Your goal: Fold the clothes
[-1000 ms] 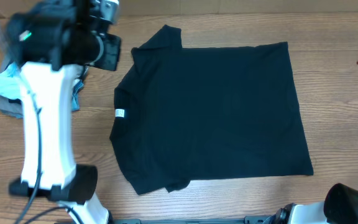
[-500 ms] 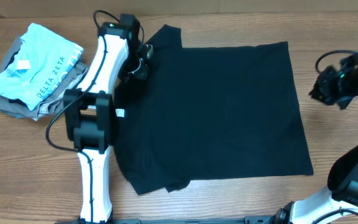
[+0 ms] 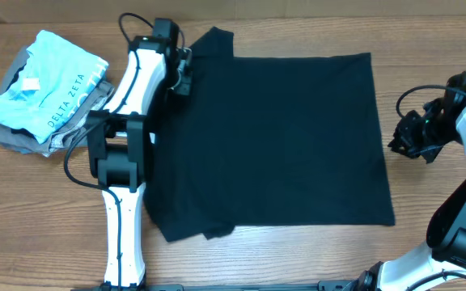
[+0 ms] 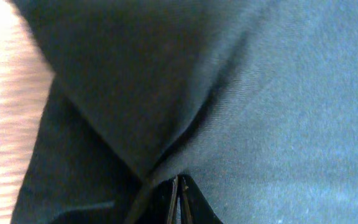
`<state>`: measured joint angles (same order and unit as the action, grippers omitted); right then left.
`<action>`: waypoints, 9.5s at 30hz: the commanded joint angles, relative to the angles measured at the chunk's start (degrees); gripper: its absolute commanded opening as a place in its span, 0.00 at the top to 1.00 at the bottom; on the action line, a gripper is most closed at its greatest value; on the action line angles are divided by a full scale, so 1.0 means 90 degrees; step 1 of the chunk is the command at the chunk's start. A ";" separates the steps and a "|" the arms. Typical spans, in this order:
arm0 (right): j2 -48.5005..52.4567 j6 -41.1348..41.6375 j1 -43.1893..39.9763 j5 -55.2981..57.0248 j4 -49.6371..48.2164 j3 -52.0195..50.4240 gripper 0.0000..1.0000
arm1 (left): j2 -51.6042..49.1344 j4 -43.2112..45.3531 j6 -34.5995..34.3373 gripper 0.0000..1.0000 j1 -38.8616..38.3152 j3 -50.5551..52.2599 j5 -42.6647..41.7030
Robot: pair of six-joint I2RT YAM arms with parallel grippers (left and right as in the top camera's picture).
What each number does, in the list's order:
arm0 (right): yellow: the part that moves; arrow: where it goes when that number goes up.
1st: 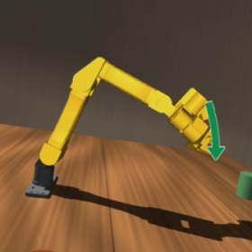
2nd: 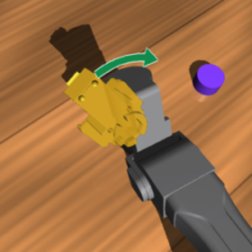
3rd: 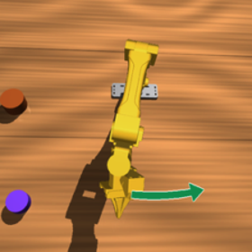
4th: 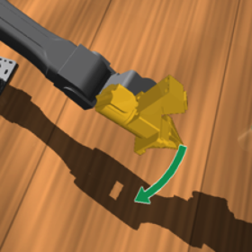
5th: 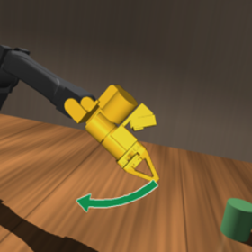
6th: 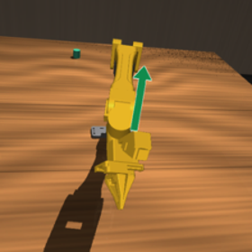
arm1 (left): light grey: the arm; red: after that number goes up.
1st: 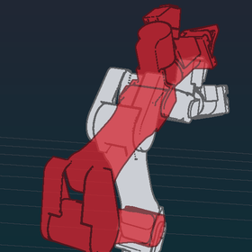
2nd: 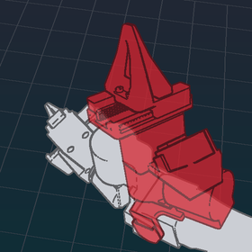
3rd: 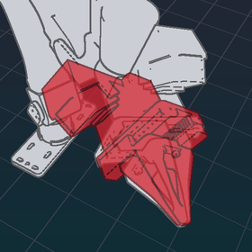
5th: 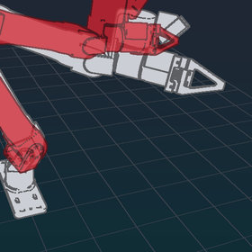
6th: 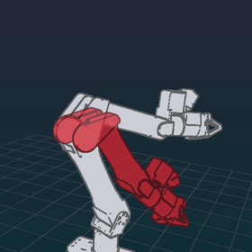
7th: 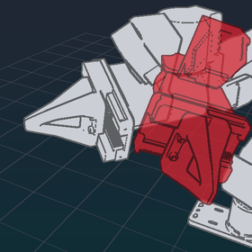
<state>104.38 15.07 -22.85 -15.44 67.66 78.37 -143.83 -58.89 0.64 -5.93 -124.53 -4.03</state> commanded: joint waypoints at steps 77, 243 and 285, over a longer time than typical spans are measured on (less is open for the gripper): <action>-0.1702 0.0012 0.0670 -0.0840 0.0000 -0.0138 0.44 | 0.2174 0.2698 -0.0731 0.96 -0.0109 0.5275 0.1280; -0.1741 0.0607 0.0559 -0.1226 -0.1902 -0.4439 0.96 | 0.5234 -0.2324 -0.0811 0.96 -0.2754 0.5445 0.2157; -0.2395 0.1137 0.0554 0.0998 -0.0544 -0.2222 0.96 | 0.5161 -0.0153 0.0733 0.47 -0.2509 0.5523 0.1433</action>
<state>83.53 25.23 -17.87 -7.60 62.85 57.04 -97.32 -57.28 7.49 -28.58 -74.41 18.50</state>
